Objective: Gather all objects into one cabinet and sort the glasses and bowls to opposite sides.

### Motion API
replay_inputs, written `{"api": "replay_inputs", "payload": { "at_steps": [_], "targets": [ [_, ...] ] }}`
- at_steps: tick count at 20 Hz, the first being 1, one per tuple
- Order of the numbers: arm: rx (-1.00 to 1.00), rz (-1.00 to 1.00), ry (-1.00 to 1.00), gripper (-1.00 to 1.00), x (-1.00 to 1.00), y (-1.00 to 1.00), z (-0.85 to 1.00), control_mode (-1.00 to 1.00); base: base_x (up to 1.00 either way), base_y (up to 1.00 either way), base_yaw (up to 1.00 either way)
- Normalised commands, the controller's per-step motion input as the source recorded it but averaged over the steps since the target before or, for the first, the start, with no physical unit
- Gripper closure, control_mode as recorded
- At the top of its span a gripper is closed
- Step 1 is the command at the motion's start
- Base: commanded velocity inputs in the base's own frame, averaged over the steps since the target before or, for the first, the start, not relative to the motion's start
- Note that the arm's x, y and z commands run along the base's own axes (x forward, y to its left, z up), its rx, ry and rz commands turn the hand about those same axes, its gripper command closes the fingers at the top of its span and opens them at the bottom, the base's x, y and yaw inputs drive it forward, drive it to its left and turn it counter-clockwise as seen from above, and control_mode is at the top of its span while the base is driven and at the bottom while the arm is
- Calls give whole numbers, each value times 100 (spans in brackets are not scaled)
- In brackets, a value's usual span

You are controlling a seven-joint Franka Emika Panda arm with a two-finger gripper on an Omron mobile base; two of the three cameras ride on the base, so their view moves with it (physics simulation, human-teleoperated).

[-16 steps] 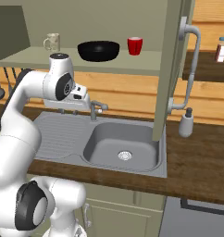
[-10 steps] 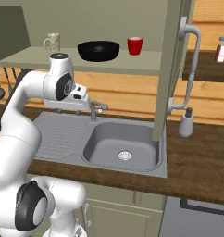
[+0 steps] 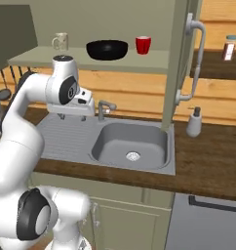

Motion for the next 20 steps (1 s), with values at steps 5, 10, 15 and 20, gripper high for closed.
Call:
{"api": "replay_inputs", "payload": {
  "at_steps": [5, 10, 15, 20],
  "targets": [
    [0, 0, 0, -100, 0, 0, 0, 100, -100, -10, 0],
    [0, 0, 0, -100, 0, 0, 0, 100, -89, -27, 0],
    [0, 0, 0, -100, 0, 0, 0, 100, -28, -82, 0],
    [0, 0, 0, -100, 0, 0, 0, 100, 0, -100, 0]
  ]
}}
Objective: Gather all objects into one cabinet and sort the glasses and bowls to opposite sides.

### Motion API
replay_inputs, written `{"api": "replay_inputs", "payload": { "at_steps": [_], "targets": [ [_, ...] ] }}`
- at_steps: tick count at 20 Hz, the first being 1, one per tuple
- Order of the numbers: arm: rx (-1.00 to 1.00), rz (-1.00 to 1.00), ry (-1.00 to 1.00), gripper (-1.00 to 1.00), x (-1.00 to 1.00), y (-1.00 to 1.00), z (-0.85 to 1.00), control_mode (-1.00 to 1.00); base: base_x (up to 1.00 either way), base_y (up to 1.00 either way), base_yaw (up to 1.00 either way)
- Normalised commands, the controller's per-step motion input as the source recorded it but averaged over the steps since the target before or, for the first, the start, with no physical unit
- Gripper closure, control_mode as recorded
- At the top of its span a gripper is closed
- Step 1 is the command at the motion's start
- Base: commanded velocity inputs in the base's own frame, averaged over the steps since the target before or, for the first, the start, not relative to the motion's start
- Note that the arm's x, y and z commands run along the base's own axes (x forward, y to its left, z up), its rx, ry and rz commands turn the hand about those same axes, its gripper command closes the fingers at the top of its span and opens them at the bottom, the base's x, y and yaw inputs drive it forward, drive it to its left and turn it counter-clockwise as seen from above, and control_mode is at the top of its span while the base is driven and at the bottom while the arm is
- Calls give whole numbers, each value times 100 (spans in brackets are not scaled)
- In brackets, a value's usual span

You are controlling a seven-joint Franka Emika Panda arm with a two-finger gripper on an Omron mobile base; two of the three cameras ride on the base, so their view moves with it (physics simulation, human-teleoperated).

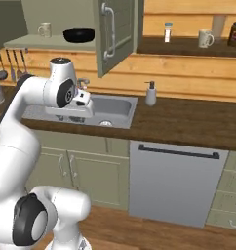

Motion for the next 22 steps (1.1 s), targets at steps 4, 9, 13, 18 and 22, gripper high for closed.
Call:
{"api": "replay_inputs", "payload": {
  "at_steps": [4, 9, 13, 18, 22],
  "targets": [
    [0, 0, 0, -100, 0, 0, 0, 100, 0, -99, 0],
    [0, 0, 0, -100, 0, 0, 0, 100, 0, -95, 0],
    [0, 0, 0, -100, 0, 0, 0, 100, 21, -89, 0],
    [0, 0, 0, -100, 0, 0, 0, 100, 62, -75, 0],
    [0, 0, 0, -100, 0, 0, 0, 100, 96, -24, 0]
  ]
}}
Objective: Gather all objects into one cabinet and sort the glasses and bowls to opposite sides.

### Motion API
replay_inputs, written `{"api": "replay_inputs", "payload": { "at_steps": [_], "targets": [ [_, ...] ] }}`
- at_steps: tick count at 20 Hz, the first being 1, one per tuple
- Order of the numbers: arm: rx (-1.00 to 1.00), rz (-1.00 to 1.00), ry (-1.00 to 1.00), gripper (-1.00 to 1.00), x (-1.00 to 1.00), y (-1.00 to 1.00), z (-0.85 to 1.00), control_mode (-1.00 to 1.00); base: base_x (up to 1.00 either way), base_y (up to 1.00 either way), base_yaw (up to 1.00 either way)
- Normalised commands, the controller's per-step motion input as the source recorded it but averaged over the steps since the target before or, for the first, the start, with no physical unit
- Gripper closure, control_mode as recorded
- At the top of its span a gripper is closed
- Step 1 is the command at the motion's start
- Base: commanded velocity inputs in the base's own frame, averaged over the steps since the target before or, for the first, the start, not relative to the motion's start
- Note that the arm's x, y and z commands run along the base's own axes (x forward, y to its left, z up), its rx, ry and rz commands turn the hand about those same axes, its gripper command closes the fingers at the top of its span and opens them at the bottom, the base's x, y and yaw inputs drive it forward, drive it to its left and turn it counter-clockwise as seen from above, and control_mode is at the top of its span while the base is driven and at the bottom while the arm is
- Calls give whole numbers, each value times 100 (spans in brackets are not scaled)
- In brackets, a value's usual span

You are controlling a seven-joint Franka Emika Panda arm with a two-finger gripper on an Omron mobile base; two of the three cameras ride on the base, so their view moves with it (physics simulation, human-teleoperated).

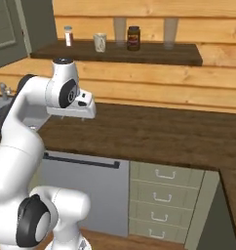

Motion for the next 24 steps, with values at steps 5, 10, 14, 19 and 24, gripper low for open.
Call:
{"api": "replay_inputs", "payload": {
  "at_steps": [5, 10, 14, 19, 24],
  "targets": [
    [0, 0, 0, -100, 0, 0, 0, 100, 100, 0, 0],
    [0, 0, 0, -100, 0, 0, 0, 100, 100, 0, 0],
    [0, 0, 0, -100, 0, 0, 0, 100, 100, 0, 0],
    [0, 0, 0, -100, 0, 0, 0, 100, 98, -1, 0],
    [0, 0, 0, -100, 0, 0, 0, 100, 67, -3, 0]
  ]
}}
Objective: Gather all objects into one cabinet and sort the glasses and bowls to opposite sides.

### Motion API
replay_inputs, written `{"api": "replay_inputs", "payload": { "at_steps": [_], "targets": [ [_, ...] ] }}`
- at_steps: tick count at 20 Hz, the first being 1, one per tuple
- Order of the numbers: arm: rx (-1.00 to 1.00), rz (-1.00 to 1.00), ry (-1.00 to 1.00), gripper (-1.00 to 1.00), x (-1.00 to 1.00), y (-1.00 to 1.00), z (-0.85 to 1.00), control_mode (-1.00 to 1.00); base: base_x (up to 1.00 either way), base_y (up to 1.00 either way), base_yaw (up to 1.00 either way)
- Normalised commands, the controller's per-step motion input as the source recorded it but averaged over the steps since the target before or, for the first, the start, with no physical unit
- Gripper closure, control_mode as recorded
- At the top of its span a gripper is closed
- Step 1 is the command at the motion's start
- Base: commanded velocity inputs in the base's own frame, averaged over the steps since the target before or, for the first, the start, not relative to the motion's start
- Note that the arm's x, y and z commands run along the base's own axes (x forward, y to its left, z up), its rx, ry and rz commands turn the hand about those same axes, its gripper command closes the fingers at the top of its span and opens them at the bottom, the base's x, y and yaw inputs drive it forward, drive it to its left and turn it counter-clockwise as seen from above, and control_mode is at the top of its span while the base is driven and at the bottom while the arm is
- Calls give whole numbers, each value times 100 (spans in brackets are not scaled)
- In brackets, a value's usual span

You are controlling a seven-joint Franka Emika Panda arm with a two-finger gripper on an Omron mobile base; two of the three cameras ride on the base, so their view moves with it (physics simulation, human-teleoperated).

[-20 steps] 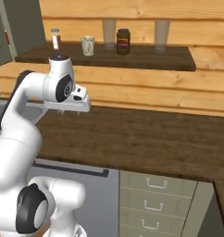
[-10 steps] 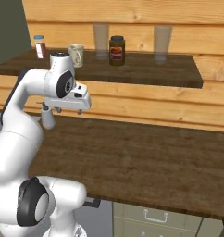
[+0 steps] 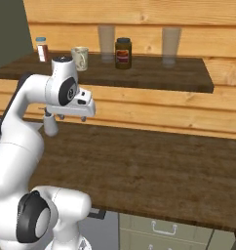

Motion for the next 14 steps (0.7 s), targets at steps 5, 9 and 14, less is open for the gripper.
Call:
{"api": "replay_inputs", "payload": {
  "at_steps": [5, 9, 14],
  "targets": [
    [0, 0, 0, -100, 0, 0, 0, 100, 45, -3, -1],
    [0, 0, 0, -100, 20, -3, 0, -100, 6, -1, 0],
    [0, 0, 0, -100, 10, -1, 0, -100, 0, 0, 0]
  ]
}}
